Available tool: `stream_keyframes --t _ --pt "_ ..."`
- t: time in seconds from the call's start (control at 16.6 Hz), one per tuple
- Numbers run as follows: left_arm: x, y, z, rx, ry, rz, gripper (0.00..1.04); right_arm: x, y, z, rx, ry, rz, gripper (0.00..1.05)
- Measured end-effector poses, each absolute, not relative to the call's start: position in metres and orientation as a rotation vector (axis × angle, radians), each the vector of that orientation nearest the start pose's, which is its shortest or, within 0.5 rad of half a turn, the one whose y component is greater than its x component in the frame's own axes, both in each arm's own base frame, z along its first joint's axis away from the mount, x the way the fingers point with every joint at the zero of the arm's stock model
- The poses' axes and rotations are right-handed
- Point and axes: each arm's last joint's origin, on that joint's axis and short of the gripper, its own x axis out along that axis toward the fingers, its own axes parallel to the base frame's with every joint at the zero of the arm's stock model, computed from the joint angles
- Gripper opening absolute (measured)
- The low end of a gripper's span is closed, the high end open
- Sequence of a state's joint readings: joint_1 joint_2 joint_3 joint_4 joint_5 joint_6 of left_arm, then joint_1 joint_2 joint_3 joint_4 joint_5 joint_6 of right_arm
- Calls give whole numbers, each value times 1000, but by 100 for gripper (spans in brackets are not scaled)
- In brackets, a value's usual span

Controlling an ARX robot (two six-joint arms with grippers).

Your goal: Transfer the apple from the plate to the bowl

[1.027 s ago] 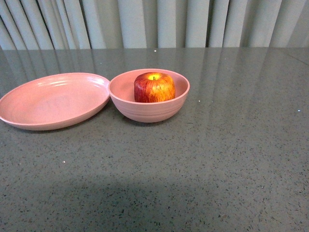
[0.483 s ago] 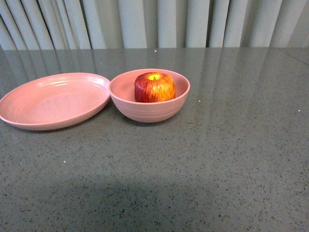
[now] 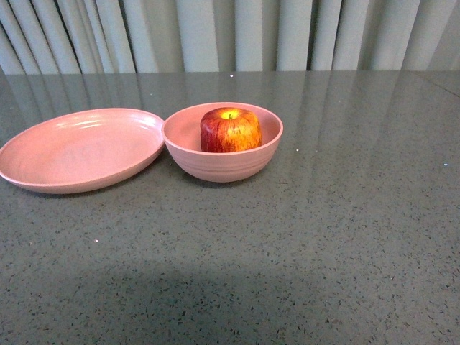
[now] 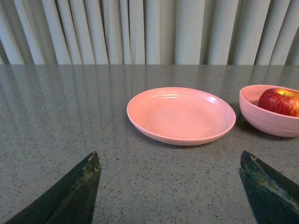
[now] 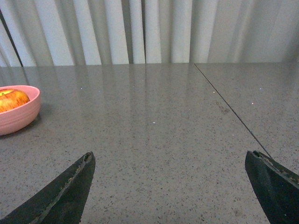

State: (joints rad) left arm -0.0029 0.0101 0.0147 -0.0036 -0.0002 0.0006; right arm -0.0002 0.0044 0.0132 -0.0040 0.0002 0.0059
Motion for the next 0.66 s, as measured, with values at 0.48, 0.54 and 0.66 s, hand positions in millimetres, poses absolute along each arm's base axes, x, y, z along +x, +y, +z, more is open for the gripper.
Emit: stream_keyframes --t 0.48,0.54,0.66 --pt "97 0 168 1 -1 -3 98 97 0 167 6 -5 0 98" --pt "97 0 167 1 -1 -3 98 97 0 167 6 -5 0 98" --pt "97 0 168 1 -1 -3 98 97 0 167 6 -5 0 98"
